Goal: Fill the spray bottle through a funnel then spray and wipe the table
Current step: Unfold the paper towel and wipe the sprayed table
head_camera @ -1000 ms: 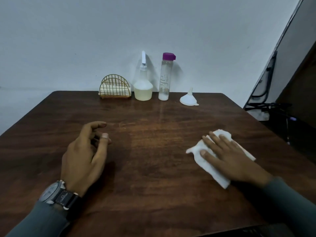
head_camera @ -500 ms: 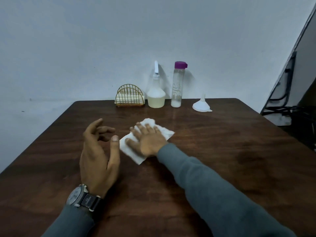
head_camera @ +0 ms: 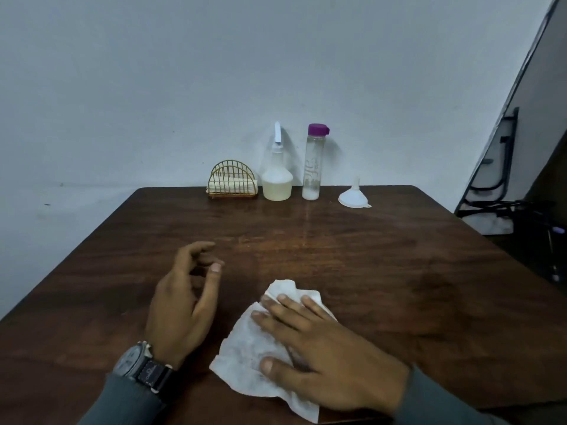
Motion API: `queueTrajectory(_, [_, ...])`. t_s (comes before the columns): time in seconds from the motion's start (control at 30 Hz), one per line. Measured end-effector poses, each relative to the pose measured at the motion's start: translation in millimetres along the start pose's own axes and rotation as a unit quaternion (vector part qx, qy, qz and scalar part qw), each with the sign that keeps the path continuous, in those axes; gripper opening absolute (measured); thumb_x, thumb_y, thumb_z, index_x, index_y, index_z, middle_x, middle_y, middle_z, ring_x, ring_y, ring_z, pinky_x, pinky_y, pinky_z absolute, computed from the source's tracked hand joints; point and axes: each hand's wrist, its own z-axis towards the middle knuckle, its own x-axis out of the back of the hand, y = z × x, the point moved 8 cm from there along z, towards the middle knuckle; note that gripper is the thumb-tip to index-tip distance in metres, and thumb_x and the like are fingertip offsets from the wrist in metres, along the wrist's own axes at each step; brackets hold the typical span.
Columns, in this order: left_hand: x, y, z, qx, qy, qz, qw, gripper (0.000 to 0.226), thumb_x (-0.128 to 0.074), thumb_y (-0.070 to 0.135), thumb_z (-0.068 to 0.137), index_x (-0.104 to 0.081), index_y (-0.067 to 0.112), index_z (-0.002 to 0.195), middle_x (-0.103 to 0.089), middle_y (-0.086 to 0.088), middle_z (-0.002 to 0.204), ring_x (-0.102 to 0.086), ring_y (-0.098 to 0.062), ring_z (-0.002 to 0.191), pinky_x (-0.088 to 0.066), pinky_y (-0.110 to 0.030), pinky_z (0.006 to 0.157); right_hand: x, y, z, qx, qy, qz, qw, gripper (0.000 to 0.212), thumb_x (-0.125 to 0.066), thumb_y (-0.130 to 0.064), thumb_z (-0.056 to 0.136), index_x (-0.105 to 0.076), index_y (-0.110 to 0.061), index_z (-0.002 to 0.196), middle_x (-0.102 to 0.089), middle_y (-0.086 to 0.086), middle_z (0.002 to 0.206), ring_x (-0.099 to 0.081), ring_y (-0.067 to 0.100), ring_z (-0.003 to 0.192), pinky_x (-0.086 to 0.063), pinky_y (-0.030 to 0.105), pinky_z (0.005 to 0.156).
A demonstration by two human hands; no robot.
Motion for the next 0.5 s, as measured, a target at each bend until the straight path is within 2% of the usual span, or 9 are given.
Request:
queueTrajectory(0.03, [-3, 2, -2, -0.005, -0.015, 0.006, 1.0, 0.034, -0.053, 0.046, 0.096, -0.054, 0.034, 0.128, -0.071, 0.021, 0.106, -0.068, 0.003, 0.089, -0.059, -0.031, 0.068, 8, 0, -8, 0.001, 0.016, 0.022, 1.0, 0.065, -0.03, -0.064, 0.104, -0.007, -0.044, 0.162, 0.005, -0.025, 0.17, 0.015, -0.011, 0.151, 0.012, 0.028, 0.126])
queueTrajectory(0.1, [-11, 8, -5, -0.016, -0.044, 0.004, 0.999, 0.028, -0.062, 0.032, 0.099, -0.058, 0.032, 0.127, -0.071, 0.023, 0.105, -0.068, 0.003, 0.094, -0.059, -0.028, 0.072, 33, 8, -20, -0.021, 0.103, 0.052, 0.993, 0.058, -0.032, -0.058, 0.106, -0.02, -0.042, 0.161, -0.013, -0.03, 0.167, 0.002, -0.018, 0.149, 0.006, 0.021, 0.125])
queueTrajectory(0.17, [-23, 14, -4, -0.017, -0.086, -0.003, 0.996, 0.031, -0.064, 0.023, 0.099, -0.058, 0.032, 0.127, -0.072, 0.023, 0.105, -0.068, 0.004, 0.097, -0.058, -0.026, 0.077, 56, 33, -29, -0.079, 0.196, 0.042, 0.977, 0.053, -0.037, -0.055, 0.106, -0.038, -0.038, 0.156, -0.032, -0.031, 0.159, -0.018, -0.019, 0.144, -0.014, 0.021, 0.126])
queueTrajectory(0.23, [-41, 18, 1, -0.019, -0.157, -0.012, 0.987, 0.035, -0.064, 0.024, 0.099, -0.056, 0.032, 0.132, -0.073, 0.021, 0.109, -0.07, 0.003, 0.096, -0.059, -0.031, 0.082, 61, 57, -28, -0.146, 0.183, -0.008, 0.972, 0.057, -0.041, -0.058, 0.102, -0.045, -0.032, 0.153, -0.036, -0.023, 0.156, -0.029, -0.005, 0.143, -0.028, 0.029, 0.122])
queueTrajectory(0.27, [-52, 22, 4, -0.03, -0.199, -0.008, 0.98, 0.037, -0.063, 0.028, 0.1, -0.053, 0.033, 0.135, -0.072, 0.019, 0.113, -0.071, 0.003, 0.098, -0.059, -0.034, 0.087, 57, 67, -25, -0.172, 0.148, -0.028, 0.974, 0.061, -0.044, -0.061, 0.1, -0.046, -0.03, 0.152, -0.034, -0.018, 0.158, -0.03, 0.004, 0.144, -0.029, 0.031, 0.121])
queueTrajectory(0.33, [-72, 31, 10, -0.064, -0.278, 0.022, 0.958, 0.043, -0.058, 0.039, 0.099, -0.047, 0.037, 0.141, -0.069, 0.016, 0.128, -0.065, 0.001, 0.117, -0.055, -0.038, 0.101, 47, 76, -17, -0.191, 0.098, -0.016, 0.977, 0.063, -0.05, -0.063, 0.096, -0.05, -0.029, 0.148, -0.032, -0.011, 0.16, -0.03, 0.014, 0.145, -0.029, 0.033, 0.119])
queueTrajectory(0.4, [-89, 38, 13, -0.081, -0.342, 0.047, 0.935, 0.052, -0.052, 0.04, 0.097, -0.039, 0.04, 0.147, -0.061, 0.011, 0.144, -0.055, -0.005, 0.135, -0.048, -0.04, 0.112, 43, 74, -11, -0.187, 0.096, 0.014, 0.978, 0.054, -0.055, -0.061, 0.094, -0.057, -0.032, 0.14, -0.036, -0.011, 0.155, -0.032, 0.015, 0.143, -0.03, 0.032, 0.117])
queueTrajectory(0.5, [-109, 46, 15, -0.108, -0.414, 0.097, 0.899, 0.059, -0.049, 0.03, 0.097, -0.031, 0.041, 0.152, -0.055, 0.012, 0.15, -0.05, -0.01, 0.14, -0.044, -0.045, 0.115, 44, 67, -4, -0.168, 0.115, 0.053, 0.978, 0.027, -0.062, -0.052, 0.095, -0.065, -0.035, 0.116, -0.049, -0.016, 0.134, -0.044, 0.008, 0.129, -0.04, 0.03, 0.109])
